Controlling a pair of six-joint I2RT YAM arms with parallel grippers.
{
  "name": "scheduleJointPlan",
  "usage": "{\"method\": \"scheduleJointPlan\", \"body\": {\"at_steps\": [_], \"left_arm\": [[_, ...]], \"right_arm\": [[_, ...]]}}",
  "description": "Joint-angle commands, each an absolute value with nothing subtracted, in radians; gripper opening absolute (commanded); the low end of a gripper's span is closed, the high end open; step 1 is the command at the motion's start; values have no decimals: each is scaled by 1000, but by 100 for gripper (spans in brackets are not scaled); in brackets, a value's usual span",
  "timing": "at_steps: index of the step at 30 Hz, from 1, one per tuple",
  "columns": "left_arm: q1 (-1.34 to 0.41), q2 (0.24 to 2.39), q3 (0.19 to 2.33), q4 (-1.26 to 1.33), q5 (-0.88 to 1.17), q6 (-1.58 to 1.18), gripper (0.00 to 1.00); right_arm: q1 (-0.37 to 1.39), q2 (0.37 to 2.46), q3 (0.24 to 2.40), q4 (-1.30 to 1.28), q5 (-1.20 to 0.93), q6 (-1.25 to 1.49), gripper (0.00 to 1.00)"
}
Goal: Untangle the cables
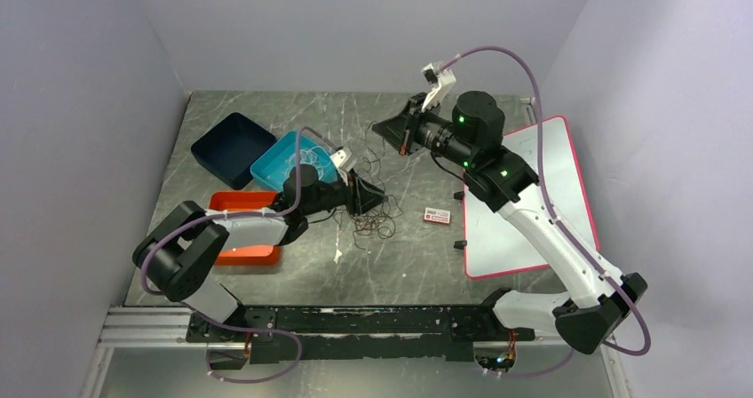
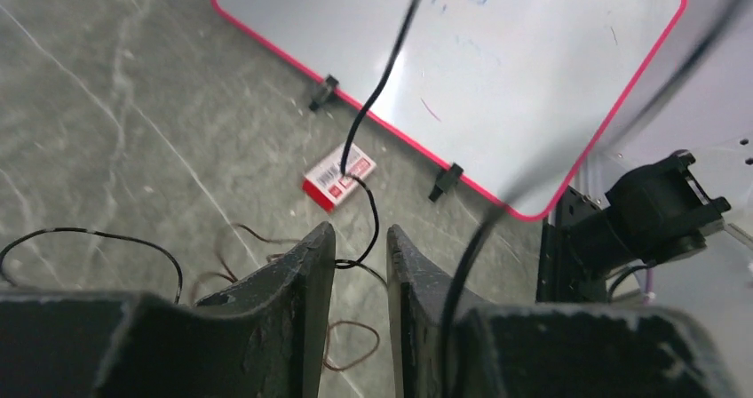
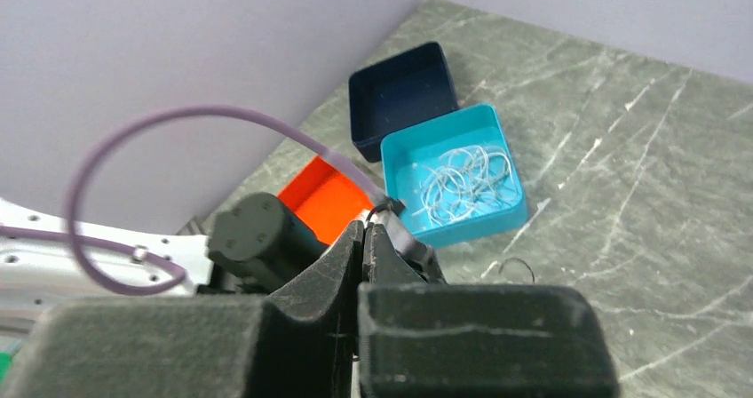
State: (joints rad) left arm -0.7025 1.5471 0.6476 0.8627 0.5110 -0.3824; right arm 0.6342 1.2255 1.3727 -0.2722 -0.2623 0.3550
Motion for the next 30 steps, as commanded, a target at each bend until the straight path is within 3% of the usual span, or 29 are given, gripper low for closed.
{"method": "scheduleJointPlan", "body": {"at_steps": [1, 16, 30], "left_arm": [[-725, 1577, 620, 1011, 559, -453, 34], [-753, 1684, 576, 1058, 541, -459, 33], [-755, 1686, 533, 1052, 536, -448, 30]], "right_arm": [[627, 1177, 1401, -187, -261, 381, 0], [627, 1163, 1571, -190, -236, 346, 0], [627, 1162, 1709, -209, -66, 225, 0]]}}
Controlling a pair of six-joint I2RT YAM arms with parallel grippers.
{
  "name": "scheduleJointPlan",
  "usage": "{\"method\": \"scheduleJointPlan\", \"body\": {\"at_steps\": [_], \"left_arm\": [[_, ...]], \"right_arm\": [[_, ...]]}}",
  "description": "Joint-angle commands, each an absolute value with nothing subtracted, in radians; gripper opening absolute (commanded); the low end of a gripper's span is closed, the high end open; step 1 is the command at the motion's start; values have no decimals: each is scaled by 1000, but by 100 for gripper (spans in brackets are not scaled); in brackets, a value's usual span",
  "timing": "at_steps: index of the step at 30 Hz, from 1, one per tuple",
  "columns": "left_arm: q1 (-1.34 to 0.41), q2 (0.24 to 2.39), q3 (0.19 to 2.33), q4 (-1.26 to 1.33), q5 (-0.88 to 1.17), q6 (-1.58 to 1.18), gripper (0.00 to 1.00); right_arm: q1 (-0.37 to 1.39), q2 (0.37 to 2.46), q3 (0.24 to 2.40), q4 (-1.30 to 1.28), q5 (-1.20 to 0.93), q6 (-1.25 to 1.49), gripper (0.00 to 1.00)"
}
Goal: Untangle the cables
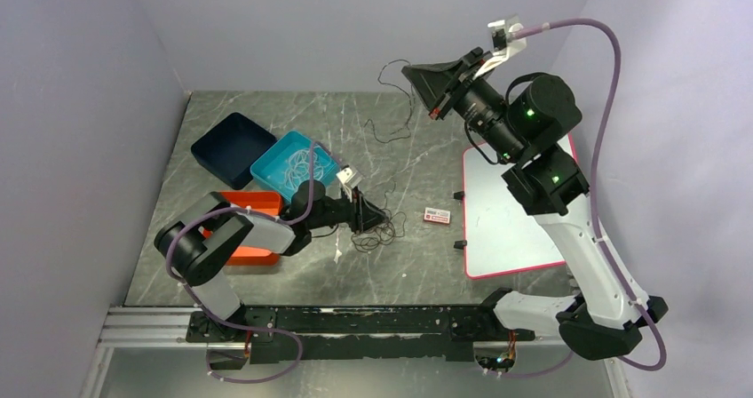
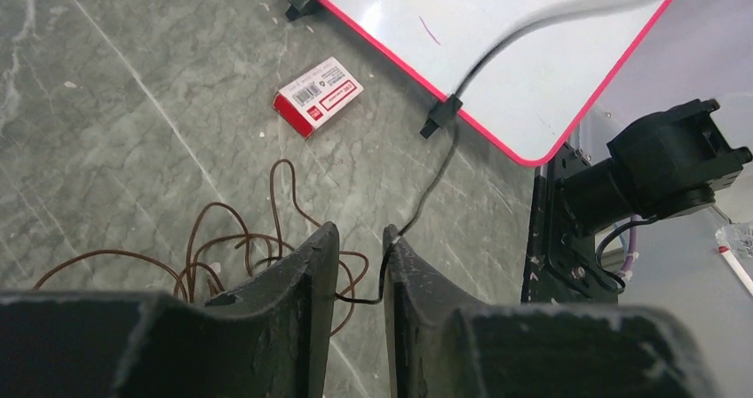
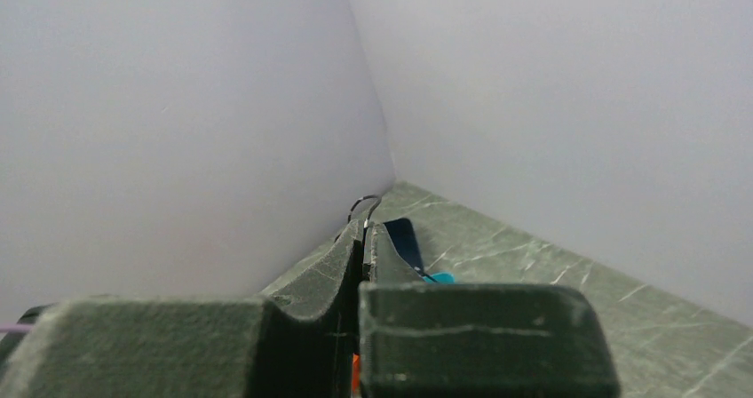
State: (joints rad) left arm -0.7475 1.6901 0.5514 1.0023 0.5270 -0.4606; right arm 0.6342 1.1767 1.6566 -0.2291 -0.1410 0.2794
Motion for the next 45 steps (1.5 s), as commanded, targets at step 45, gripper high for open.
{"method": "scheduleJointPlan", "body": {"at_steps": [45], "left_arm": [[-736, 940, 590, 202, -78, -232, 67]], "right_arm": [[628, 1177, 1661, -117, 36, 116, 0]]}}
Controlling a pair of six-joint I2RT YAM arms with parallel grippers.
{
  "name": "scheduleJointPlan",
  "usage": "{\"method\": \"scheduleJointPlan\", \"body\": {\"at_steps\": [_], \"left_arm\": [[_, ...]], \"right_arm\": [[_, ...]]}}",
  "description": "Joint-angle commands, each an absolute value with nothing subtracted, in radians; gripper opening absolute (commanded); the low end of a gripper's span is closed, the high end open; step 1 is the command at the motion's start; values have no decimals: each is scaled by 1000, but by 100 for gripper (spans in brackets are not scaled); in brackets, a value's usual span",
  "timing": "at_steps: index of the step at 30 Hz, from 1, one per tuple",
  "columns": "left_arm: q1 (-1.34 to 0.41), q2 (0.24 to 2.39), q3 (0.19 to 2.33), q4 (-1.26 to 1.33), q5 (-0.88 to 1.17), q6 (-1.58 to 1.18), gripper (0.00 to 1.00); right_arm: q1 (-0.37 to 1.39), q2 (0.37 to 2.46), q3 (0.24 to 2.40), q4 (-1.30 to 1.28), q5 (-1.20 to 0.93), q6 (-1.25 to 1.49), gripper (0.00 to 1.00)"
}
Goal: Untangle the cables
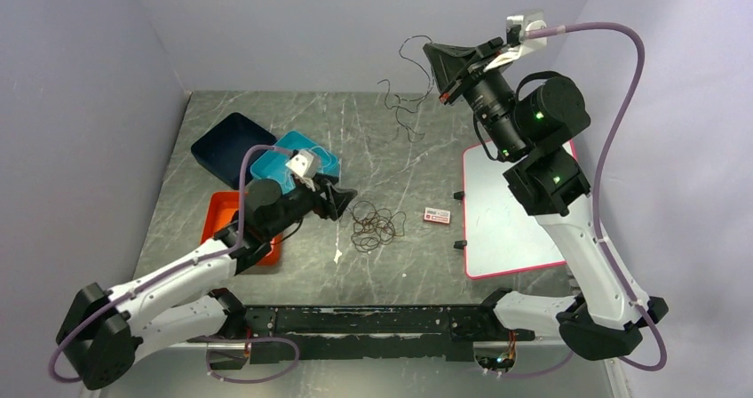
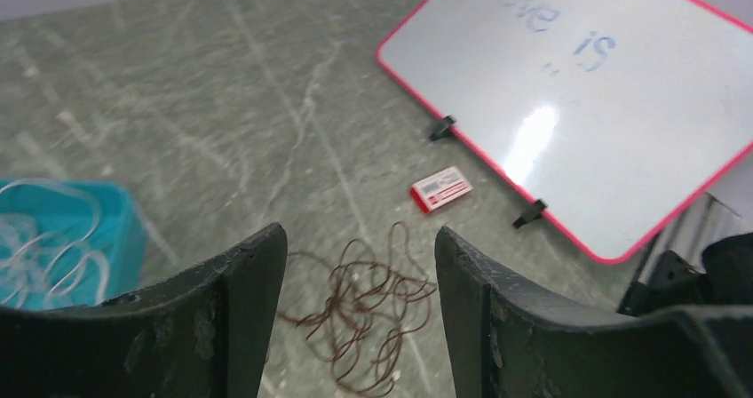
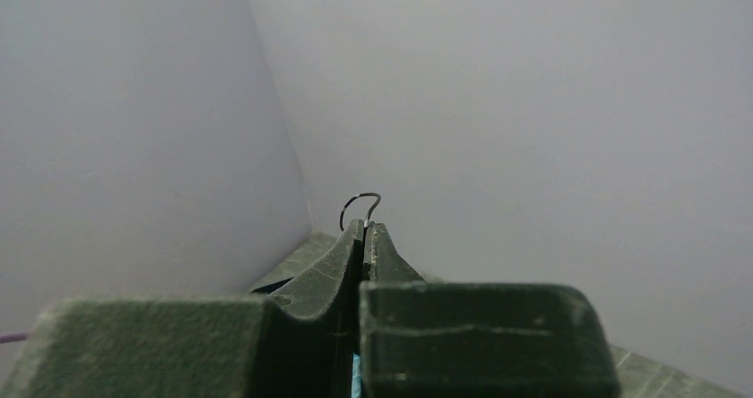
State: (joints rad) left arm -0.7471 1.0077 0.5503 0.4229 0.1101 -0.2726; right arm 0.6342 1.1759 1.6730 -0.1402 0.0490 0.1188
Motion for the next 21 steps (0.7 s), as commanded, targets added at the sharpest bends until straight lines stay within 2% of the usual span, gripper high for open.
{"method": "scheduleJointPlan", "body": {"at_steps": [1, 4, 9, 21], "left_arm": [[-730, 920, 593, 164, -125, -241, 68], [-664, 868, 620, 39, -179, -285, 68], [-435, 796, 702, -137, -136, -338, 69], [-196, 838, 1163, -474, -226, -164, 71]], "right_arm": [[629, 1180, 1659, -115, 33, 118, 0], [627, 1189, 1655, -114, 29, 120, 0], [629, 1202, 1638, -109, 11, 139, 0], [661, 1313, 1649, -114, -152, 238, 0]]}}
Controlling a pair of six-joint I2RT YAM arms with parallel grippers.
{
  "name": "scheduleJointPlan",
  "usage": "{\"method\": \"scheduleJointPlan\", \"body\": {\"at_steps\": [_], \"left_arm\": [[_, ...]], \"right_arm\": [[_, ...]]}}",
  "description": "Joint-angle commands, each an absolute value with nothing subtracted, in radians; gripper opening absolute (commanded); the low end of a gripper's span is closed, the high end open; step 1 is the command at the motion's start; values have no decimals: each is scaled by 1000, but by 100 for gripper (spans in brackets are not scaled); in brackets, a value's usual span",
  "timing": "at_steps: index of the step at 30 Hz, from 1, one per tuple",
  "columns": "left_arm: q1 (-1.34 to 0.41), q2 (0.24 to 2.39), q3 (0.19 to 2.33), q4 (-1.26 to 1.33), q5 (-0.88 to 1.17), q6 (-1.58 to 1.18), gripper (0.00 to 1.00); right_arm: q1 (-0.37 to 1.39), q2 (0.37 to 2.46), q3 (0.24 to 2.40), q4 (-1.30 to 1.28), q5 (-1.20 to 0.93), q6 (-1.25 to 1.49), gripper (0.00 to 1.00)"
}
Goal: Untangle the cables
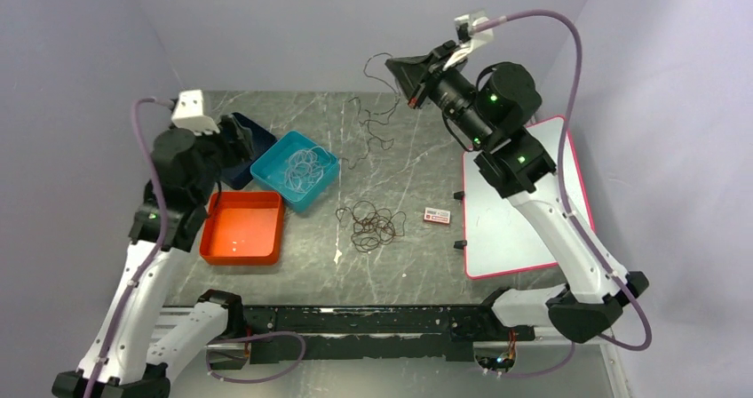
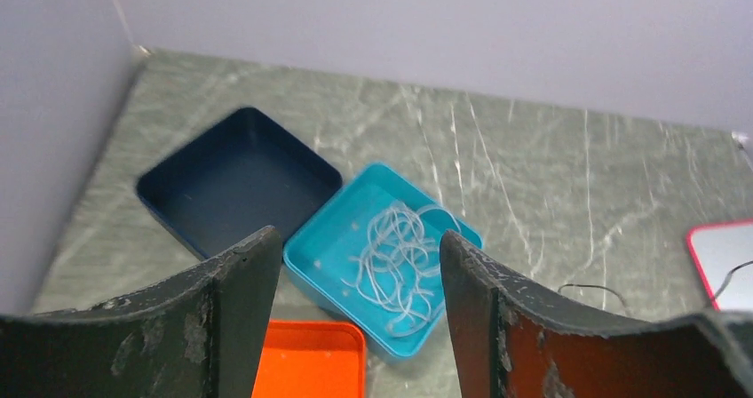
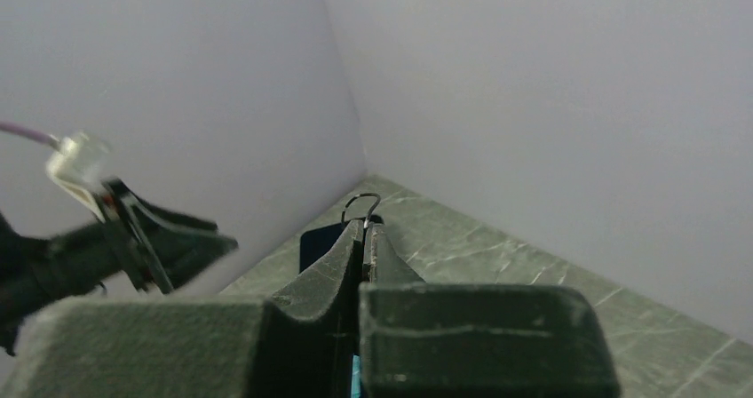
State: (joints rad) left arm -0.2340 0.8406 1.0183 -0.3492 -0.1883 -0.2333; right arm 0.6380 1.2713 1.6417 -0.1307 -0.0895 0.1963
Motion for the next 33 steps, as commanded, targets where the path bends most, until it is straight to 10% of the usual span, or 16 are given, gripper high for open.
{"method": "scheduleJointPlan", "body": {"at_steps": [1, 33], "left_arm": [[-195, 843, 1209, -495, -230, -151, 71], [-195, 646, 1392, -646, -433, -5, 70]], "right_arm": [[677, 1332, 1654, -116, -150, 237, 0], [1041, 1835, 1963, -31, -165, 243, 0]]}}
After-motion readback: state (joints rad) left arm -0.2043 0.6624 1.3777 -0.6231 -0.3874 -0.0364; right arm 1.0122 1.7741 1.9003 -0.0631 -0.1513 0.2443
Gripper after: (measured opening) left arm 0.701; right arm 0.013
